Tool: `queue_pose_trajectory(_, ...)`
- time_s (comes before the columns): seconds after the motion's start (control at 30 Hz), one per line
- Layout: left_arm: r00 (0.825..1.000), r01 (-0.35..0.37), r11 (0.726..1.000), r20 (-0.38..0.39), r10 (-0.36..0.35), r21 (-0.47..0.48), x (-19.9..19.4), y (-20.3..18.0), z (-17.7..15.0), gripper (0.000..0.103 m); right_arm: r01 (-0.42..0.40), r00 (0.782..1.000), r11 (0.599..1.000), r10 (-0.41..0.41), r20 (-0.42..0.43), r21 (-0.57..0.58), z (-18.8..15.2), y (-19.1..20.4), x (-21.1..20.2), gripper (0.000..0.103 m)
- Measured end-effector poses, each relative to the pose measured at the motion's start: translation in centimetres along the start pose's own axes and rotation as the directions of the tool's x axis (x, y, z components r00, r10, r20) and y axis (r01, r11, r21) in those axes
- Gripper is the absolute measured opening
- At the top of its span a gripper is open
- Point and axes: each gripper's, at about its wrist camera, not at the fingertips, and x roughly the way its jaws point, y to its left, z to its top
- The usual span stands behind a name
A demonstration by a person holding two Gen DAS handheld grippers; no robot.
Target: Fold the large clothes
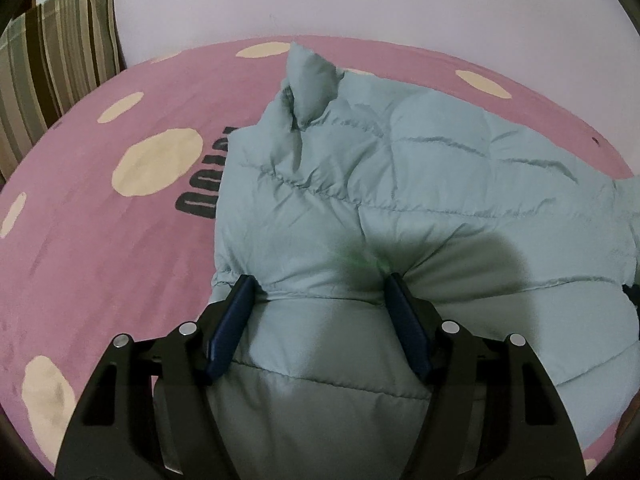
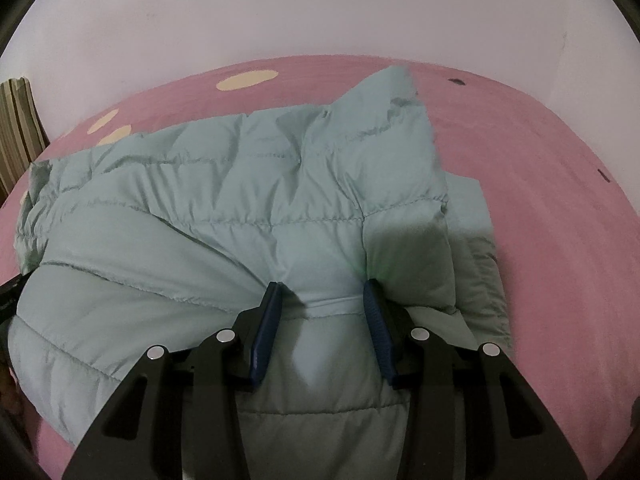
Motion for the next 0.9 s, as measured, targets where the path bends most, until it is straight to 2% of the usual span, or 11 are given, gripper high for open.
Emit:
queue_pose_trajectory(0.1, 1.0, -0.013, 1.0, 0.007, 0.013, 0.005, -1.1, 0.0, 0.0, 0.067, -0.015, 1.0, 1.0, 0.015, 0.008, 0.014, 0.0, -0.3, -1.1, 0.043)
queue_pose_trajectory(0.3, 1.0, 0.006, 1.0, 0.03, -0.006, -0.016, -3.7, 1.0, -0.5, 0.067, -0.039, 0.998, 0.997, 0.035, 0.055, 0.062, -0.1, -1.7, -4.8, 0.043)
queue_pose_trajectory(0.4, 0.999, 0.012, 0.999, 0.049, -0.011, -0.034, -5.4, 1.8, -0.6, 0.069, -0.048, 0.996, 0.996, 0.042, 0.079, 0.08, -0.3, -2.5, -6.7, 0.054)
queue_pose_trajectory(0.5, 0.998, 0.017, 0.998, 0.066, -0.013, -0.058, -6.7, 2.8, -0.8, 0.073, -0.054, 0.994, 0.994, 0.045, 0.102, 0.094, -0.7, -3.4, -8.4, 0.055)
queue_pose_trajectory(0.6, 0.998, 0.039, 0.992, 0.055, -0.033, -0.117, -7.4, 4.3, -1.3, 0.075, -0.068, 0.993, 0.991, 0.056, 0.101, 0.119, -1.1, -4.3, -9.1, 0.063)
queue_pose_trajectory(0.73, 0.997, 0.079, 0.969, 0.024, -0.075, -0.234, -7.4, 6.7, -2.5, 0.079, -0.086, 0.993, 0.979, 0.07, 0.09, 0.184, -2.2, -5.9, -9.2, 0.069)
queue_pose_trajectory(0.9, 0.988, 0.135, 0.928, -0.027, -0.154, -0.347, -5.9, 8.2, -4.5, 0.08, -0.12, 0.993, 0.947, 0.111, 0.046, 0.297, -4.1, -8.1, -7.8, 0.07)
